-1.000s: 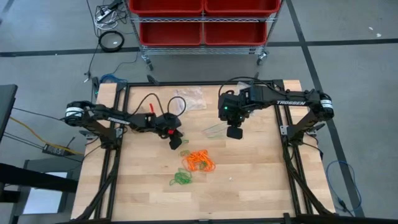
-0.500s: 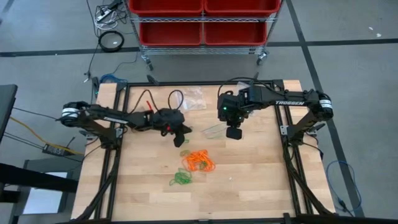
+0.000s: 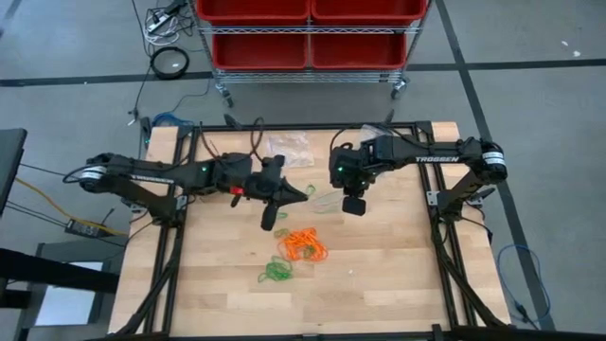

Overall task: Sort rubber bands
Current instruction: Put the green rubber band into the transparent zip bag

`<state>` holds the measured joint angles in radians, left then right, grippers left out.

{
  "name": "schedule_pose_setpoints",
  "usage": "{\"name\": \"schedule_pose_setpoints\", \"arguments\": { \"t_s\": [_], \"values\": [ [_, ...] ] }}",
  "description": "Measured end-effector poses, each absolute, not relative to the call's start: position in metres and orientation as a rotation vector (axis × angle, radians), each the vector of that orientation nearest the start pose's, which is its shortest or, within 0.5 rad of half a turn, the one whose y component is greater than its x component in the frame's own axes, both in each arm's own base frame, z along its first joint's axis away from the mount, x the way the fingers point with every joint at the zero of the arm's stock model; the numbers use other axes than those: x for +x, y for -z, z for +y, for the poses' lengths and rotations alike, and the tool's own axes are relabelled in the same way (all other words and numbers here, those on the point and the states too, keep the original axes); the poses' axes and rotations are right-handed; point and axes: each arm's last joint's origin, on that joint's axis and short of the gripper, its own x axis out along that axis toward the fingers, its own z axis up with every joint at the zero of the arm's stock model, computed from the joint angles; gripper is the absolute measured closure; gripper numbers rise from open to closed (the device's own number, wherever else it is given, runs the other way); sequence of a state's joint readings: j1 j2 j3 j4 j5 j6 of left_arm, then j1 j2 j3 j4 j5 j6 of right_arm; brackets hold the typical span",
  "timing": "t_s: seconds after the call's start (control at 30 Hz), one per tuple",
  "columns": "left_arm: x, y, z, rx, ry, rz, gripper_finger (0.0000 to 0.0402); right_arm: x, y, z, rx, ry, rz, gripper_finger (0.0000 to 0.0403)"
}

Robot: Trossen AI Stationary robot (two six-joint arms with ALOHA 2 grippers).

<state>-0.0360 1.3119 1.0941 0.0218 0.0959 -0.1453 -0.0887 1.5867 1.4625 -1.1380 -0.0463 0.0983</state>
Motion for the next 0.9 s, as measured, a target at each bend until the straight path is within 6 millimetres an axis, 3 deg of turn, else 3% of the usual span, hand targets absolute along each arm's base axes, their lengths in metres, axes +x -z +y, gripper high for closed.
{"name": "schedule_pose_setpoints", "arguments": {
  "t_s": [0.37,0.9],
  "values": [
    [0.346,-0.316,-0.002,-0.171,0.143,0.380,0.0401,0.311,-0.307,-0.021,0.213,0.022,1.178,0.0403],
    [0.353,-0.308,0.008,-0.231,0.192,0.430,0.0401,0.312,-0.308,-0.022,0.209,0.024,1.163,0.0403]
  ]
}}
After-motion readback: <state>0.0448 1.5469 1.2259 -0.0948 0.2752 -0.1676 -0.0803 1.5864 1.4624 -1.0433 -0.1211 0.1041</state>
